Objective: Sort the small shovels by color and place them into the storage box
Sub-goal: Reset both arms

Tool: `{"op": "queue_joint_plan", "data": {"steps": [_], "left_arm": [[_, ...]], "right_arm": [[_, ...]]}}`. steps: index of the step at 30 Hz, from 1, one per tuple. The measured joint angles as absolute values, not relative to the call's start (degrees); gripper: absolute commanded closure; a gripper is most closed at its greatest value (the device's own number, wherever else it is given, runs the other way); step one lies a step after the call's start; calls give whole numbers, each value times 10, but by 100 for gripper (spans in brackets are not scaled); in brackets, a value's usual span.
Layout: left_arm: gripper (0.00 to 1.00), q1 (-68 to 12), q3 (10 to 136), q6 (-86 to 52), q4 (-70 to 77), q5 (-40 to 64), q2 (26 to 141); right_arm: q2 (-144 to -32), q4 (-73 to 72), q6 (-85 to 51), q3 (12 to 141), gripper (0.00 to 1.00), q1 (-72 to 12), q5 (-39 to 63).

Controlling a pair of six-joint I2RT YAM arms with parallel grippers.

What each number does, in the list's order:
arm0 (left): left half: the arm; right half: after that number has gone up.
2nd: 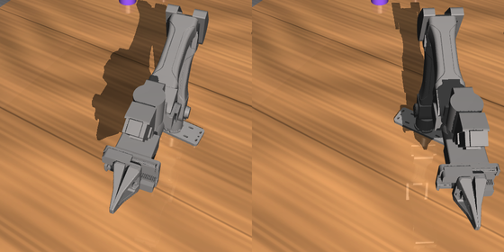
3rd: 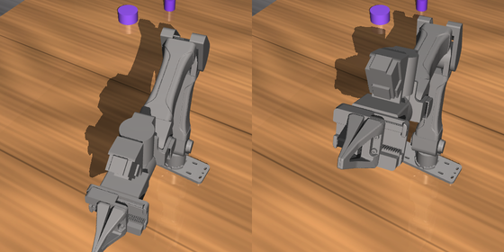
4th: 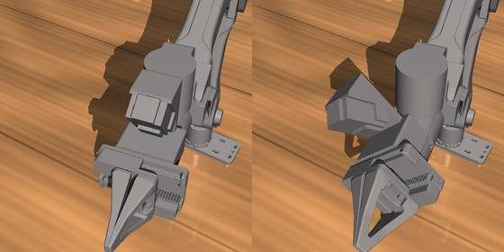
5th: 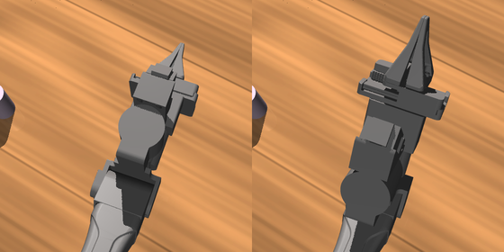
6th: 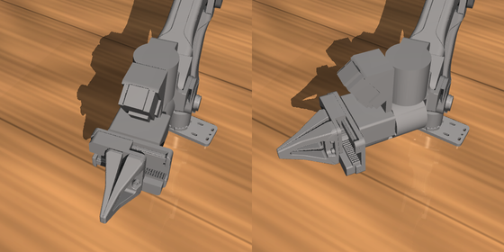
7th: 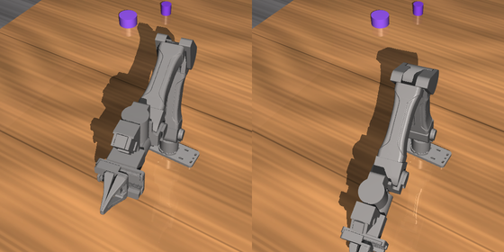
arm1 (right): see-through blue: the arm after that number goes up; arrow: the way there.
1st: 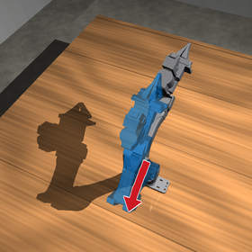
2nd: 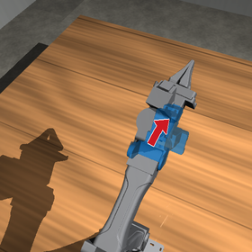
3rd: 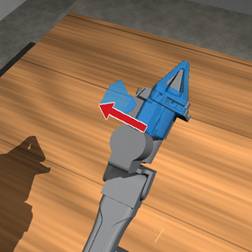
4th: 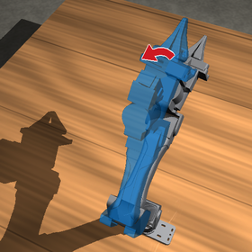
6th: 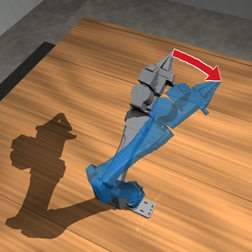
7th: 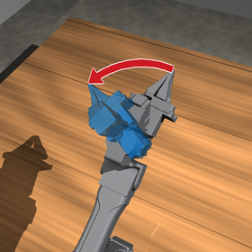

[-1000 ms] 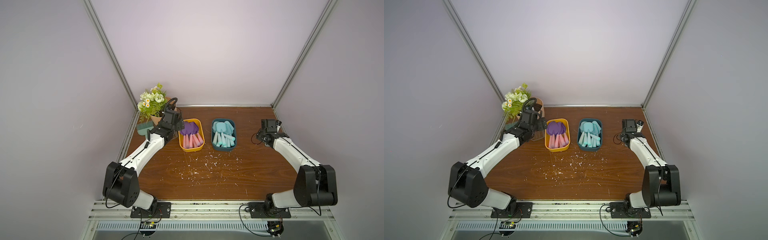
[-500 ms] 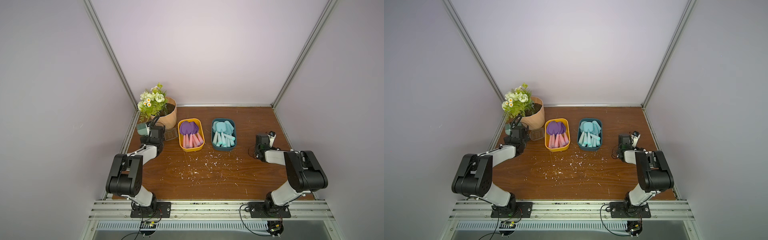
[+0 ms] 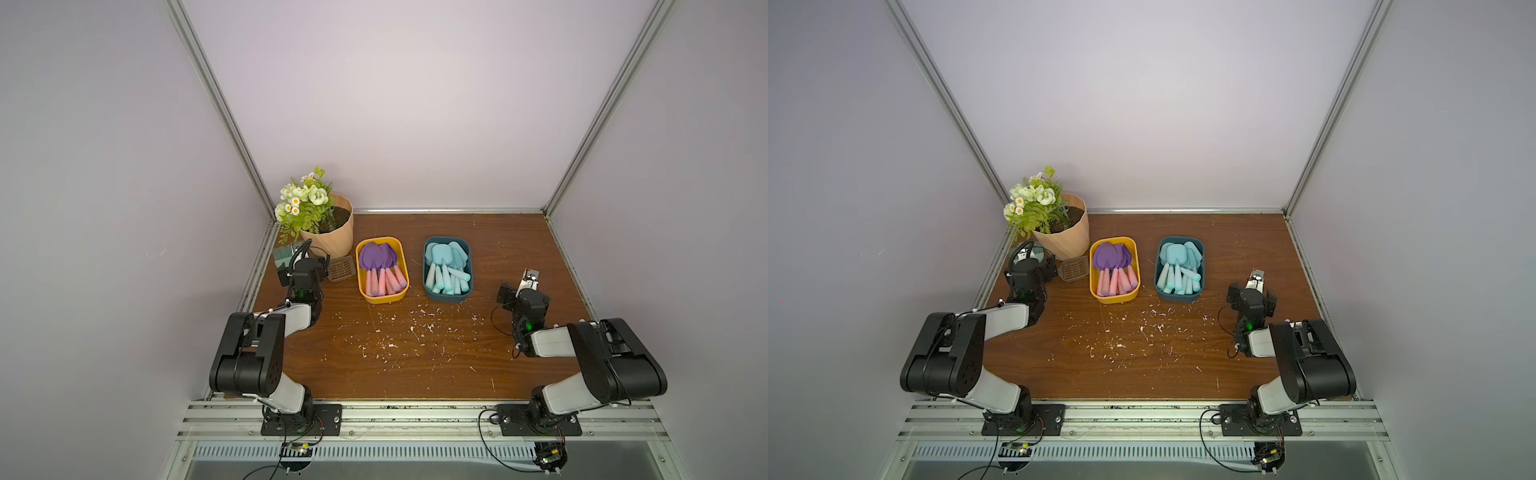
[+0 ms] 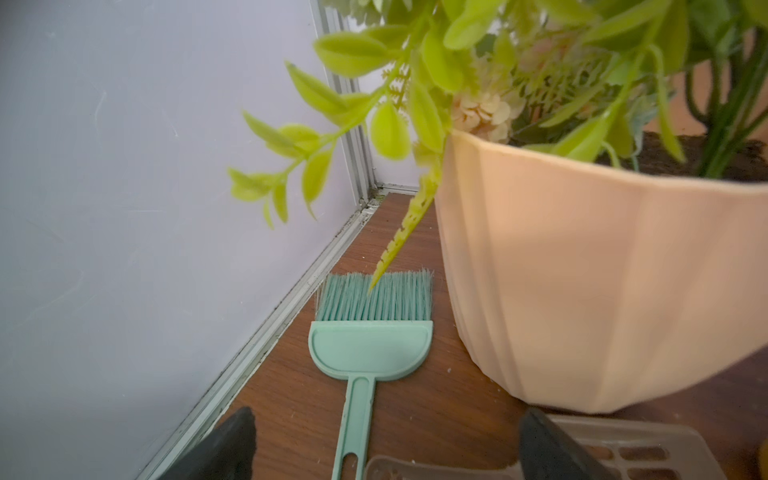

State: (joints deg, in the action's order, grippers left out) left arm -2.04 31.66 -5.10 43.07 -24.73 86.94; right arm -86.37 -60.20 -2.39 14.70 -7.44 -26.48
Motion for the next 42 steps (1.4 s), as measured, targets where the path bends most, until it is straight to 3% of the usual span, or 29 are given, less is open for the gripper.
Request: {"op": "queue_joint_plan", "data": {"steps": [3,15,21,42], "left_arm": [[1,-20,302,-46,426,-226,848],[1,-18,234,-53,498,-173,888],[0,-18,96,-50,671,-152,881],[1,-30,103,-32,765,-156,895]], "right_arm": [[-882,-700,-7,110,0,-71,-218],[-886,-731,4,110,0,-60,-145],[-886,-731,4,110,0,-59,-143],[-886,-731,4,111,0,-58,-140]]}}
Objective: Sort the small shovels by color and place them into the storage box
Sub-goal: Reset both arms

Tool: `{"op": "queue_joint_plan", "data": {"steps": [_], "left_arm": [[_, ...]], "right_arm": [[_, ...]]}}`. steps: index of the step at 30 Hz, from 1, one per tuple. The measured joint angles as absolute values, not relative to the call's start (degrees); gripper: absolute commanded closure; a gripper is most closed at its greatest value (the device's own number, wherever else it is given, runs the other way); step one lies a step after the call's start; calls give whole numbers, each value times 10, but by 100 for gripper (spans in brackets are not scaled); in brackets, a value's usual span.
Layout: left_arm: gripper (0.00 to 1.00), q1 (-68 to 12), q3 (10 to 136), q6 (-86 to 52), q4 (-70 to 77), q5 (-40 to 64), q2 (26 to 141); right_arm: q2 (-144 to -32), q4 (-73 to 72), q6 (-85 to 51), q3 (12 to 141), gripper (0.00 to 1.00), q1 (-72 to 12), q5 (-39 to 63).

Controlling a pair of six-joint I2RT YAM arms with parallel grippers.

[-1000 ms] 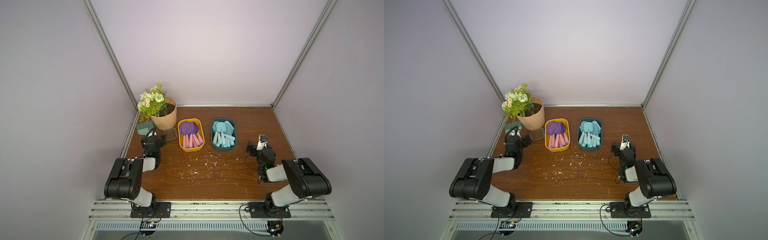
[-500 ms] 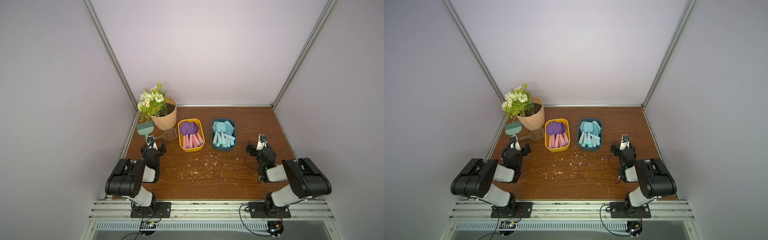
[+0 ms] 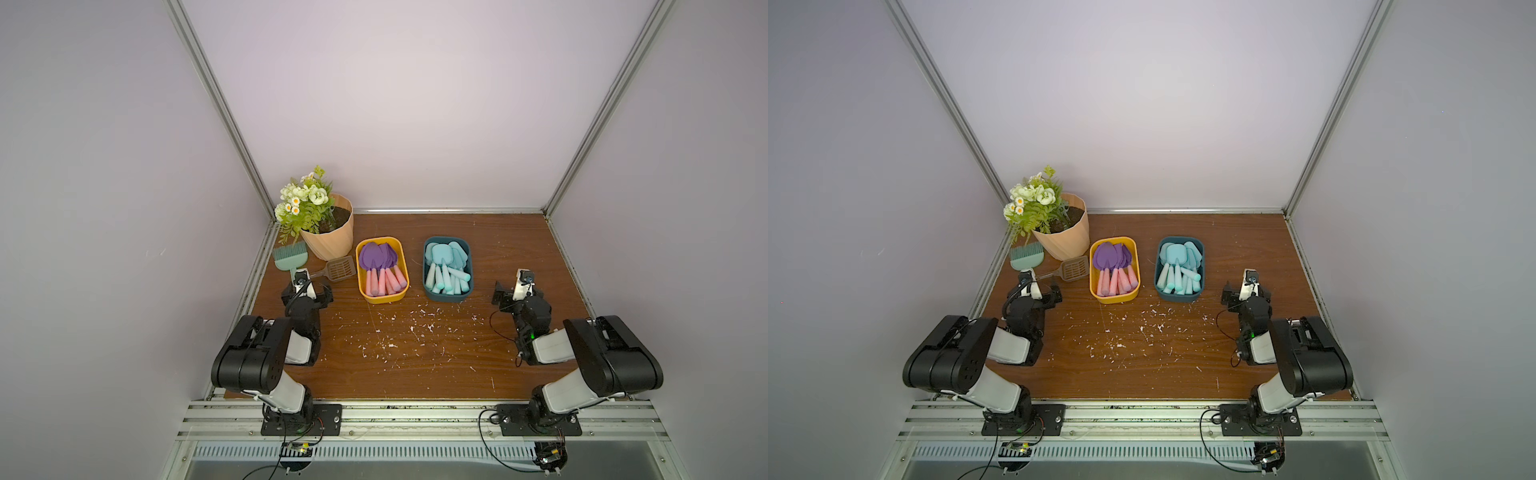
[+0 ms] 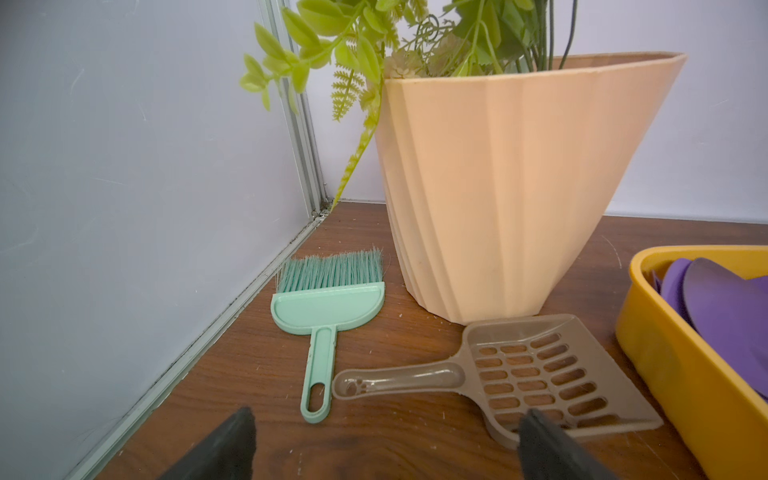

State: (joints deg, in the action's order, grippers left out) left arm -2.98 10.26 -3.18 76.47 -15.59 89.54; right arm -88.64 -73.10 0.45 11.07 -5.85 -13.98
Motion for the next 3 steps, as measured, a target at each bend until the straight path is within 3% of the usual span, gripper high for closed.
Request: {"op": "queue_joint_plan", "data": {"steps": [3], "left_arm": [[0,-26,105,-32,765,-150,895]], "right_arm": [[-886,-730,4,111,1,-58,-136]]}}
